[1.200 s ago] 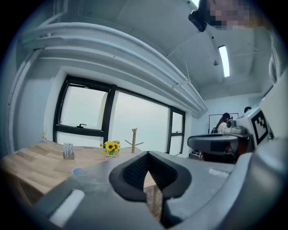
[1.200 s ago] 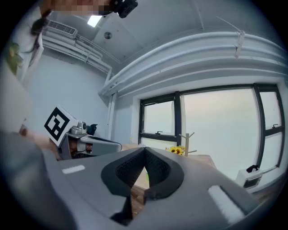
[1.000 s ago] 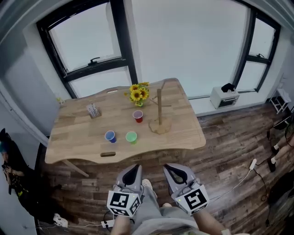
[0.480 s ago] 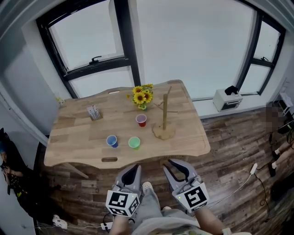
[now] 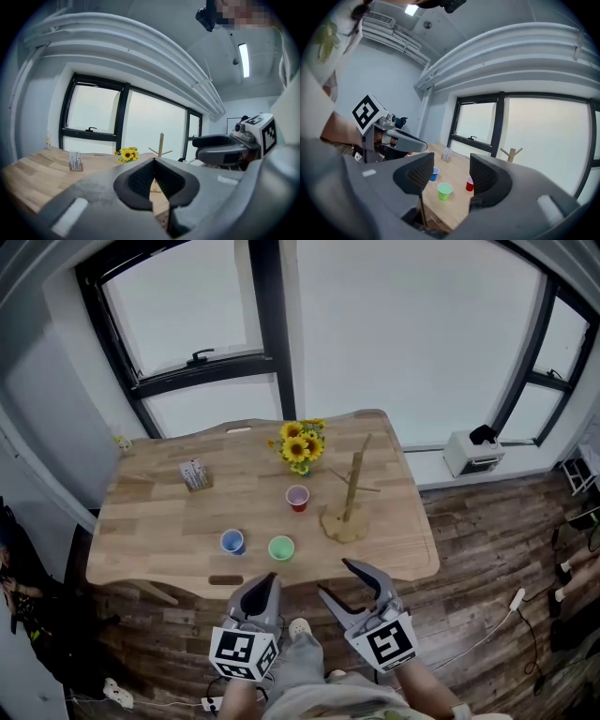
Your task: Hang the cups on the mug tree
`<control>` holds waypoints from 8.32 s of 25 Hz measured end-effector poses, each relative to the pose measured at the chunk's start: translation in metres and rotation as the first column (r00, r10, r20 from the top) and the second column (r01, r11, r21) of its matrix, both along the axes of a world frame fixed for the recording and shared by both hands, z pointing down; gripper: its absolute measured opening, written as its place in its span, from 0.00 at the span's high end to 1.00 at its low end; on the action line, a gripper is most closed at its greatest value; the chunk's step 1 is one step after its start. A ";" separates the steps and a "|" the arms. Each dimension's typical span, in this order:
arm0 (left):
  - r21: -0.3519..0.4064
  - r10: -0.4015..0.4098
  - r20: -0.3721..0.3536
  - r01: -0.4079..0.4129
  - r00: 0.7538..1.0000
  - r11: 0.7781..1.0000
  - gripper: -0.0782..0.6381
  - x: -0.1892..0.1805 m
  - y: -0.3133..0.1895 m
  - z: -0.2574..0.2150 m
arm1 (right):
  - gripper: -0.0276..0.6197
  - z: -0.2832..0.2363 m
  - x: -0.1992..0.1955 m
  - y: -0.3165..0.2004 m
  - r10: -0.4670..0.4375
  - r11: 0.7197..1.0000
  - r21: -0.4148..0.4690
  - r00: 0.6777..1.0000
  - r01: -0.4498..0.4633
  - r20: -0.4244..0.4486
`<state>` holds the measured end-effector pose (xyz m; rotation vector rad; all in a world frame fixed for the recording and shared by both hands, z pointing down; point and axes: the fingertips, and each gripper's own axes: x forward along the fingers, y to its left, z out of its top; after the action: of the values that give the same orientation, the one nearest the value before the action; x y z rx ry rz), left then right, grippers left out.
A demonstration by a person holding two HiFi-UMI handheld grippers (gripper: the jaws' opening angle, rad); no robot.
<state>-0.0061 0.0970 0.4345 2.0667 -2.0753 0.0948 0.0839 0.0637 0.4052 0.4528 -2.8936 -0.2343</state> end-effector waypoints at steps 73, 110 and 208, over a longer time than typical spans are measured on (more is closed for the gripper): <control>-0.190 0.185 -0.067 -0.195 0.980 0.962 0.89 -0.155 -0.176 0.099 | 0.92 0.266 -0.160 -0.107 -0.101 0.618 -0.752 0.926 -0.229 -0.365; -0.094 0.112 -0.031 -0.115 0.993 0.989 0.89 -0.162 -0.155 0.057 | 0.92 0.068 -0.168 -0.154 0.066 0.887 -0.451 0.995 -0.095 -0.080; -0.094 0.118 0.016 -0.116 0.993 0.989 0.89 -0.096 -0.228 0.019 | 0.92 -0.035 -0.010 -0.361 0.552 0.785 0.361 0.833 -0.503 -0.039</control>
<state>-0.1022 -0.1315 0.4532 2.1388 -1.9216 0.2294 0.0737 -0.2978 0.3699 1.2285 -2.4530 -0.6408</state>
